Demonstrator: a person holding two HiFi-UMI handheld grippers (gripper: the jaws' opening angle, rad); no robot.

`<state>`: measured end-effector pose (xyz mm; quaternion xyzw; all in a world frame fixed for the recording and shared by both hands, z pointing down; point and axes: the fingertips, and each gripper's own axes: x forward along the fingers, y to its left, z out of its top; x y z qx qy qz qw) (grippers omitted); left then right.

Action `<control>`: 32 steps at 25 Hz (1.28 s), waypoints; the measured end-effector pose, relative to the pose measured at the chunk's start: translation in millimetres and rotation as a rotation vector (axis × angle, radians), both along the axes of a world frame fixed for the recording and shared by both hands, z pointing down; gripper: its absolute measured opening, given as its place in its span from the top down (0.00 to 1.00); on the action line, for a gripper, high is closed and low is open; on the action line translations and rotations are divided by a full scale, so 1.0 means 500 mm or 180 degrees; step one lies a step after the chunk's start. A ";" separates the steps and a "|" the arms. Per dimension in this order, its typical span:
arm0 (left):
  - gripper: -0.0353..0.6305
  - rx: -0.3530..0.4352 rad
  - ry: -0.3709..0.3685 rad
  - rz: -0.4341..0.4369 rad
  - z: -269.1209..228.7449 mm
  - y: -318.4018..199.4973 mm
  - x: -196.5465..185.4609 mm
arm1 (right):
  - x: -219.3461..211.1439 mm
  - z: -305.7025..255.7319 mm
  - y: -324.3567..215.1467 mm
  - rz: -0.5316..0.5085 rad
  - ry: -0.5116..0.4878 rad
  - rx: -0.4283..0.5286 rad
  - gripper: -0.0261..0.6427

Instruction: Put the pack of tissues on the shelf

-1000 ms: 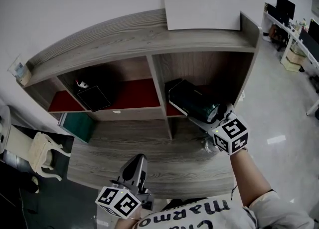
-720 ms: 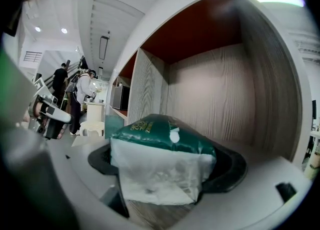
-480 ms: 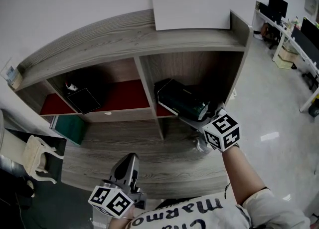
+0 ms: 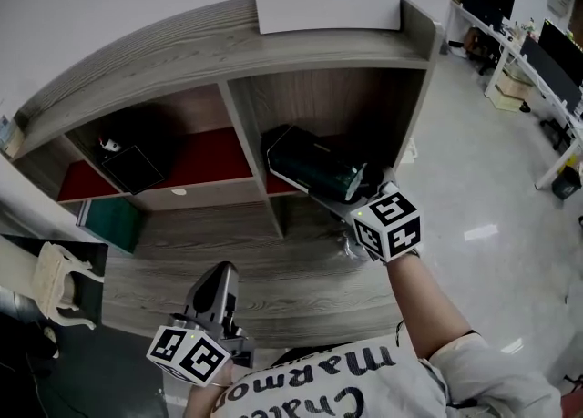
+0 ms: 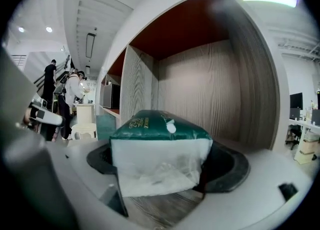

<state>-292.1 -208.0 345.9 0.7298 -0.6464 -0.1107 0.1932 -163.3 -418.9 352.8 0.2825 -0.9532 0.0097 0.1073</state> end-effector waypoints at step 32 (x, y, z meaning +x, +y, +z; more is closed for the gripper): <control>0.92 0.0109 0.0063 0.0230 -0.004 -0.024 0.041 | 0.102 -0.001 -0.014 0.0936 -0.0145 -0.0168 0.31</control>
